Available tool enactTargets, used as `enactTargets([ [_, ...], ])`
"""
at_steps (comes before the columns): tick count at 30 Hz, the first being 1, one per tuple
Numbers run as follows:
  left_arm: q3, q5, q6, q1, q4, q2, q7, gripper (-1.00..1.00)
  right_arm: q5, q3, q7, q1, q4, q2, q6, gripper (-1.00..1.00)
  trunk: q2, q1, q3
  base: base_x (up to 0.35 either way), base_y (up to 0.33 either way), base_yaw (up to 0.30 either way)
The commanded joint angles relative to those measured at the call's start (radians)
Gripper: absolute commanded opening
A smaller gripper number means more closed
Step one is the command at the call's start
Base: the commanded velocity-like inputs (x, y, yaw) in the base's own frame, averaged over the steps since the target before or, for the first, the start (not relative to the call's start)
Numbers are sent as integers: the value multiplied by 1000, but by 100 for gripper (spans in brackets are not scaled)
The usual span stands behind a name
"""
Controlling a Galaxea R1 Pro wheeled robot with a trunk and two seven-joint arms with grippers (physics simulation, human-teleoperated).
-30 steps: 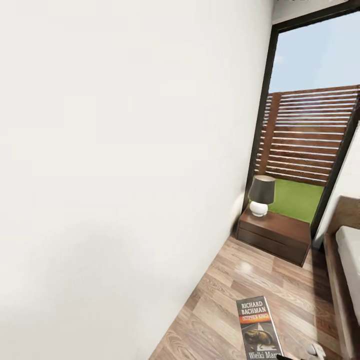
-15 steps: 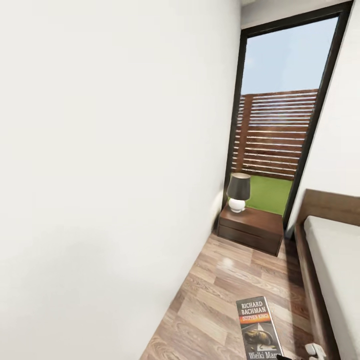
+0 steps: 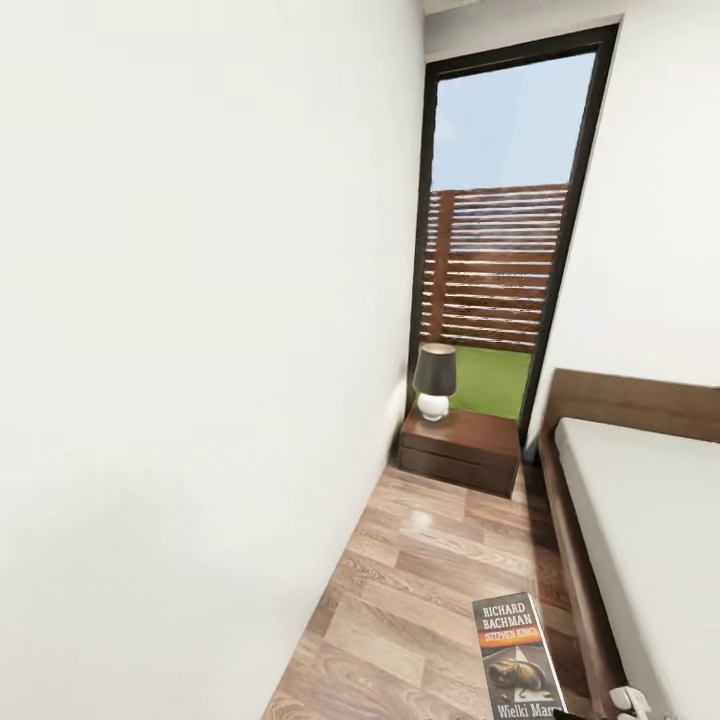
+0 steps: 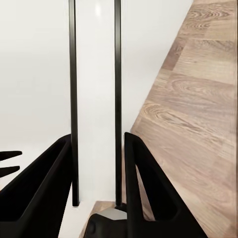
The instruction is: In the bedroom, move the book from the bed onto either nightstand, and place the two sandals side by side next to the bed.
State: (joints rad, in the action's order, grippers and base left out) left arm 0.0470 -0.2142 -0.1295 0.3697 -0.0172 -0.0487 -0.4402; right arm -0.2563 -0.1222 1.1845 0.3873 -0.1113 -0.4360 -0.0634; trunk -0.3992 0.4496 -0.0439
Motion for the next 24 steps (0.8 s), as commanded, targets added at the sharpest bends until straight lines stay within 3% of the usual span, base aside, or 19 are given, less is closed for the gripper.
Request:
enactTargets([
  [1,5,-10,-5,0,0,0,-2,100,3,-13,4,1,0,0,-7,-100,-1,0,0,1,0,-283],
  [24,5,-10,-5,0,0,0,-2,100,3,-13,2,1,1,0,-6,-100,-1,0,0,0,0,-283],
])
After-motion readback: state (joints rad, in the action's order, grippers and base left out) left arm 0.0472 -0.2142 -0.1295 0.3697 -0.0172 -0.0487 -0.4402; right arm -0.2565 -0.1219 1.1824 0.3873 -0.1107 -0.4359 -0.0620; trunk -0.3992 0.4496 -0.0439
